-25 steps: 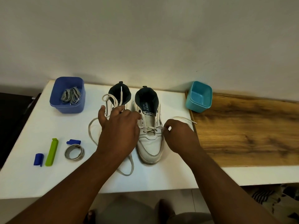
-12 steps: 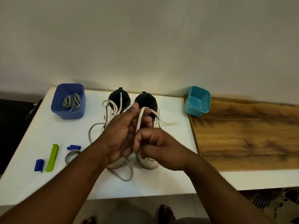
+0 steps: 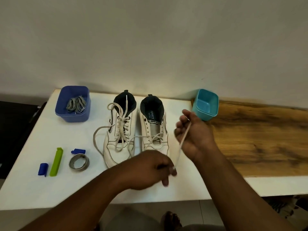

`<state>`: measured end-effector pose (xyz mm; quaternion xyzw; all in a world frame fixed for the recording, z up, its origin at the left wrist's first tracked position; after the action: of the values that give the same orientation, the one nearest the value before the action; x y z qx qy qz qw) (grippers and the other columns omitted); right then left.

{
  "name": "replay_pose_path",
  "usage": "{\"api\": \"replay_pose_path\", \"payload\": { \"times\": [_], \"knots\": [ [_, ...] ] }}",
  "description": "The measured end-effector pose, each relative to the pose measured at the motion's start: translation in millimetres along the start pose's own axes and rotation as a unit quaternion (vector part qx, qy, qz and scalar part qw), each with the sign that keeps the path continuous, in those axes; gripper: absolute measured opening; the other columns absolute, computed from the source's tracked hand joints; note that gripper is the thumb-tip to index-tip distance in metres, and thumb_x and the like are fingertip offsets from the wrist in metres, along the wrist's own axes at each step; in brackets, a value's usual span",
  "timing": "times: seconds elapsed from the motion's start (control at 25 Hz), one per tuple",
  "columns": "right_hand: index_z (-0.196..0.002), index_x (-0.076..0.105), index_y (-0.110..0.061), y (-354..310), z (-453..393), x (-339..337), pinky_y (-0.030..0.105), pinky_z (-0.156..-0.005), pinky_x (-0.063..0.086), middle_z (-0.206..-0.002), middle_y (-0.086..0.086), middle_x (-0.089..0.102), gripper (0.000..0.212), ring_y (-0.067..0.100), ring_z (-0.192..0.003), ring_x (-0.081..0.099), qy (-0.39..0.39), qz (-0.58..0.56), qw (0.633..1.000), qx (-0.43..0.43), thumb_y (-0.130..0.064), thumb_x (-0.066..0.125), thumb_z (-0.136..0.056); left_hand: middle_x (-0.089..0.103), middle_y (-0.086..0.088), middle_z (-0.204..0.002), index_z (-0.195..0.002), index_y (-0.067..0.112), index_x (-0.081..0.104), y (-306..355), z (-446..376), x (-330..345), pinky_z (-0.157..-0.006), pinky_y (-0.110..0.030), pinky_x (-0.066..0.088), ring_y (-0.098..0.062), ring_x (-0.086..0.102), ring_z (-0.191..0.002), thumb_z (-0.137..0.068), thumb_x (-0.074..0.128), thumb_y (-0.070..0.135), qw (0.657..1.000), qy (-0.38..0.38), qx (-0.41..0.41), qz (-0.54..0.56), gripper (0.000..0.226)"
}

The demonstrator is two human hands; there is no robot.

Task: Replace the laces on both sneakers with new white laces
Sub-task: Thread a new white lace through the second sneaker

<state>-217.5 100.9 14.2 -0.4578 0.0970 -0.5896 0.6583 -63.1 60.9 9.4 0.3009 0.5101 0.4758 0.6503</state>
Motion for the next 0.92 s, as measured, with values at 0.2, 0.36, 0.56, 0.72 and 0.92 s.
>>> {"api": "replay_pose_path", "payload": {
  "times": [0.2,0.36,0.56,0.72,0.92],
  "knots": [
    [-0.108,0.070,-0.021,-22,2,-17,0.024,-0.051,0.039,-0.068,-0.004,0.055,0.024,0.007,-0.053,0.048,0.101,0.045,0.985,-0.132,-0.030,0.048,-0.108,0.078,-0.005,-0.101,-0.115,0.014,0.074,3,4,15,-0.100,-0.035,0.054,-0.010,0.071,-0.096,-0.104,0.055,0.027,0.985,-0.156,-0.023,0.071,0.026],
    [-0.089,0.069,-0.020,-25,9,3,0.023,-0.049,0.037,-0.062,-0.006,0.054,0.024,0.009,-0.056,0.045,0.028,0.243,0.951,-0.191,-0.014,0.049,-0.102,0.075,0.014,-0.101,-0.117,0.028,0.072,-1,-1,3,-0.093,-0.030,0.056,0.000,0.068,-0.092,-0.097,0.063,0.045,0.999,-0.005,-0.038,0.039,0.028],
    [-0.071,0.057,-0.013,29,30,30,0.047,-0.063,0.049,-0.066,0.003,0.057,0.028,0.017,-0.063,0.054,-0.252,0.644,0.683,-0.236,-0.027,0.050,-0.094,0.066,-0.011,-0.070,-0.085,0.018,0.074,-32,-2,-60,-0.055,-0.030,0.046,-0.013,0.052,-0.054,-0.097,0.065,0.034,0.848,0.414,-0.096,0.317,0.022],
    [-0.091,0.070,-0.027,31,27,30,0.033,-0.068,0.054,-0.081,-0.010,0.068,0.010,0.005,-0.075,0.065,-0.258,0.616,0.695,-0.267,-0.033,0.065,-0.097,0.077,0.001,-0.079,-0.097,0.022,0.079,-32,0,-50,-0.068,-0.026,0.055,-0.009,0.071,-0.069,-0.097,0.066,0.029,0.837,0.393,-0.093,0.371,0.015],
    [-0.099,0.077,-0.025,27,28,34,0.023,-0.072,0.055,-0.085,-0.013,0.073,0.010,0.008,-0.080,0.069,-0.212,0.523,0.767,-0.305,-0.020,0.069,-0.098,0.062,0.013,-0.058,-0.089,0.027,0.080,-29,-3,-47,-0.057,-0.022,0.043,-0.003,0.053,-0.052,-0.098,0.061,0.040,0.815,0.380,-0.120,0.421,0.024]
  ]
}}
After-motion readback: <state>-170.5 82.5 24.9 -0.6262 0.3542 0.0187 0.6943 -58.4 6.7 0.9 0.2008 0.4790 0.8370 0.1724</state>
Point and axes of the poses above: each hand's wrist, its own z-axis away from the middle knuckle, its own x-axis out of the palm, y = z × x, the point moved 5 cm from there along -z, towards the middle knuckle
